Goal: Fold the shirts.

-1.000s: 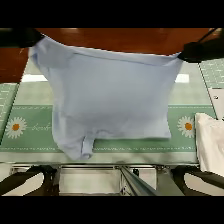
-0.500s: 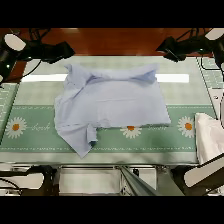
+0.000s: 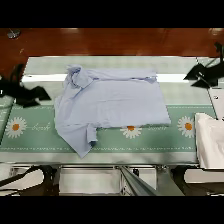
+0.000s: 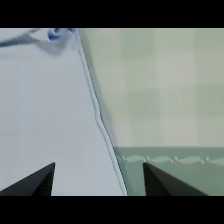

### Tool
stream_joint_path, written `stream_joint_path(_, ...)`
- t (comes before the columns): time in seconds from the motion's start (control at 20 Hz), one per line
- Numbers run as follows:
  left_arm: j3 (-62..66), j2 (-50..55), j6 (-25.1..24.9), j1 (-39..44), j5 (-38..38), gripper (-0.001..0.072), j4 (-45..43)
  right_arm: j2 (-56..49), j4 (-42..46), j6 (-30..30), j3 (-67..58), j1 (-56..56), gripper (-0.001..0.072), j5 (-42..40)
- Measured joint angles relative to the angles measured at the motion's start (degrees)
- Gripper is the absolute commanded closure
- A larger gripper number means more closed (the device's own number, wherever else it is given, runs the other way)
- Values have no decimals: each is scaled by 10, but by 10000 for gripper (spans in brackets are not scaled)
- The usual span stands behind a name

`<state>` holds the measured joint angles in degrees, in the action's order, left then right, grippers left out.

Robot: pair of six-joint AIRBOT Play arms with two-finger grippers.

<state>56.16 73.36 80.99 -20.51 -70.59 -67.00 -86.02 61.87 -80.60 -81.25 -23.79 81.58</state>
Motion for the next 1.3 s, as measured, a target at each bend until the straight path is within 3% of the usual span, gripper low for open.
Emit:
stream_joint_path(0.25,-237,-97,-84,-136,28,4,171,139,-44,50,254,-52,85,-61)
stream_joint_path(0.55,-340,-119,-139,-140,80,7,255,191,-102,88,384,-65,86,-94)
stream_joint_path(0.6,-346,-120,-149,-126,92,107,267,193,-105,90,394,-66,85,-95)
stream_joint_path(0.7,-356,-121,-164,-87,137,680,276,194,-97,83,408,-66,85,-105)
stream_joint_path(1.0,-360,-122,-202,-17,166,688,302,154,-38,30,421,-50,85,-122)
stream_joint_path(1.3,-360,-122,-212,-6,164,689,321,82,-101,37,398,23,99,-143)
